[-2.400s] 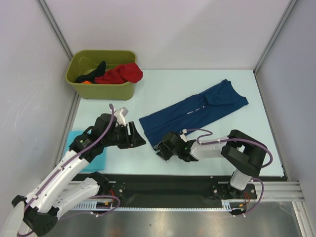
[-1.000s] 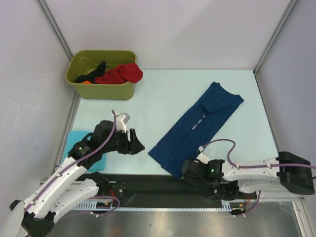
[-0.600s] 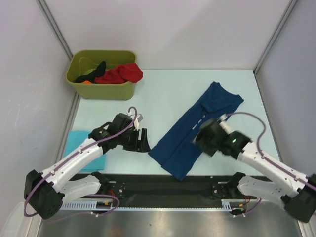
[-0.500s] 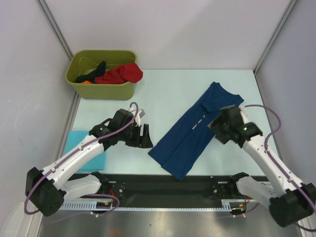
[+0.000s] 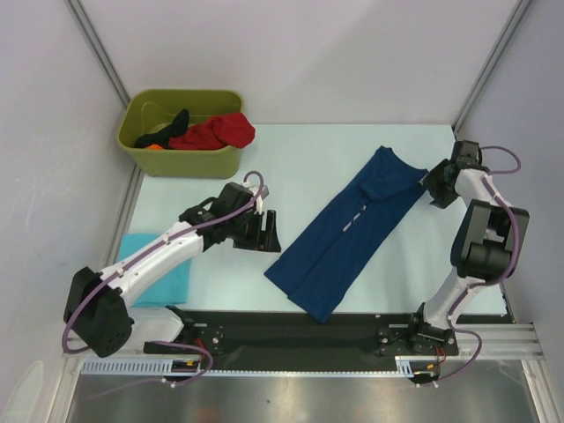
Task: Fold and stack the t-shirts
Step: Fold the tshirt
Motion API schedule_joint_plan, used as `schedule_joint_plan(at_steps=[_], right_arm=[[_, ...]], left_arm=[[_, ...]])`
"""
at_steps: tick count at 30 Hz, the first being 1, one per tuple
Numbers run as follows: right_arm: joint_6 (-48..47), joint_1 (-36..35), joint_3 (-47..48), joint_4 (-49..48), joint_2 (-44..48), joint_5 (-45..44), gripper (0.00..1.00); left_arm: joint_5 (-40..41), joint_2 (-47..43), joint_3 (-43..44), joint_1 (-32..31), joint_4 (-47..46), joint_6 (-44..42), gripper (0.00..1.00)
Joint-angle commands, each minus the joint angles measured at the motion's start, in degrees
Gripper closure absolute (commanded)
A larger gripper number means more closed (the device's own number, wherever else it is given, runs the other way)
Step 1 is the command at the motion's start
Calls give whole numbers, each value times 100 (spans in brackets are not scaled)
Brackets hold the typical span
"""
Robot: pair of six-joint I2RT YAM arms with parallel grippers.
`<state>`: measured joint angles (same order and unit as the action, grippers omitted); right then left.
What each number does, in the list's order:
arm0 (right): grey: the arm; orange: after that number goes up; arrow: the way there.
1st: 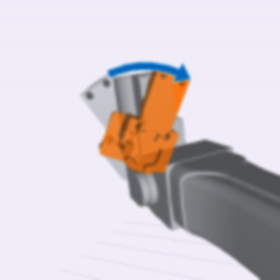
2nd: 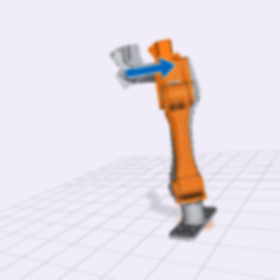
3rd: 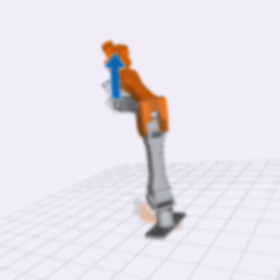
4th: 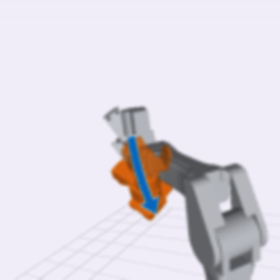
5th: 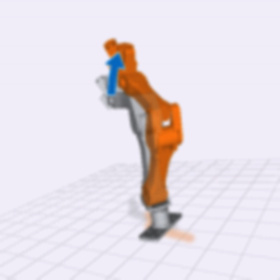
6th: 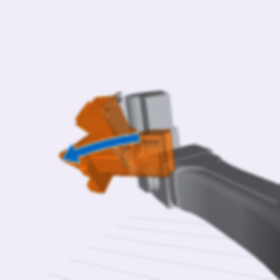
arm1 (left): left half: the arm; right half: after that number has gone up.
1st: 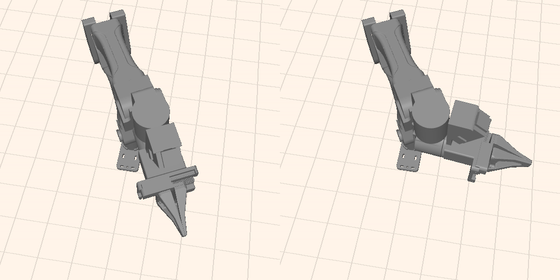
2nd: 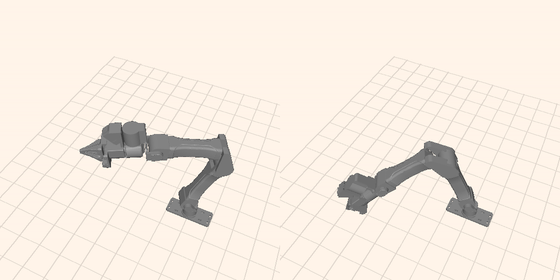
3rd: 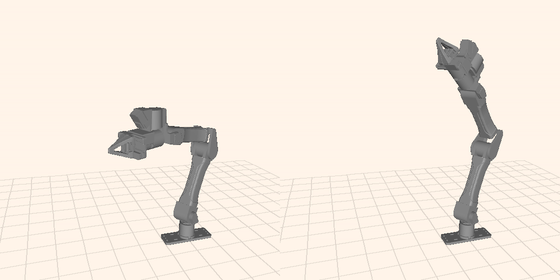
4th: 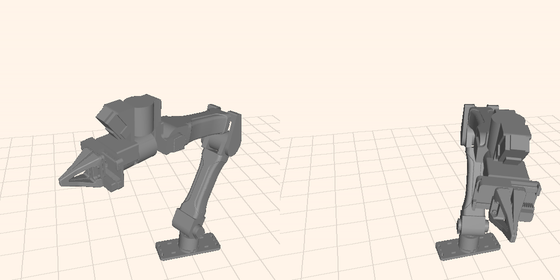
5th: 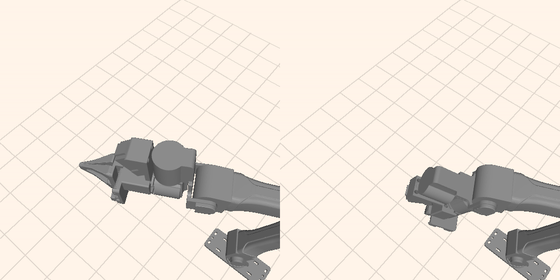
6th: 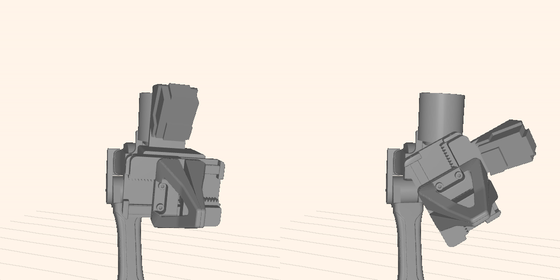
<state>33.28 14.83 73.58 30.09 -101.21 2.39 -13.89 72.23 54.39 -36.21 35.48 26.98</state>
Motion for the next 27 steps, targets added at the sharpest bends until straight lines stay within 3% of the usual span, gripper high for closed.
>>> schedule_joint_plan(at_steps=[1,11,17,21,22,27], right_arm=[[-576,239,577,-748,-651,68,39],[-788,398,2168,-1022,-2402,367,41],[-674,337,2503,-1250,-2851,621,60],[-673,153,3125,-1286,-3465,789,82],[-673,117,3301,-1234,-3606,763,92],[-559,-146,4765,-1330,-4370,614,97]], left_arm=[[220,318,335,0,-156,158,27],[290,915,581,131,-323,492,27],[229,1416,862,324,-349,519,27],[89,1785,1125,439,-358,562,28],[71,1838,1170,456,-375,571,28],[53,2146,1328,527,-367,650,28]])
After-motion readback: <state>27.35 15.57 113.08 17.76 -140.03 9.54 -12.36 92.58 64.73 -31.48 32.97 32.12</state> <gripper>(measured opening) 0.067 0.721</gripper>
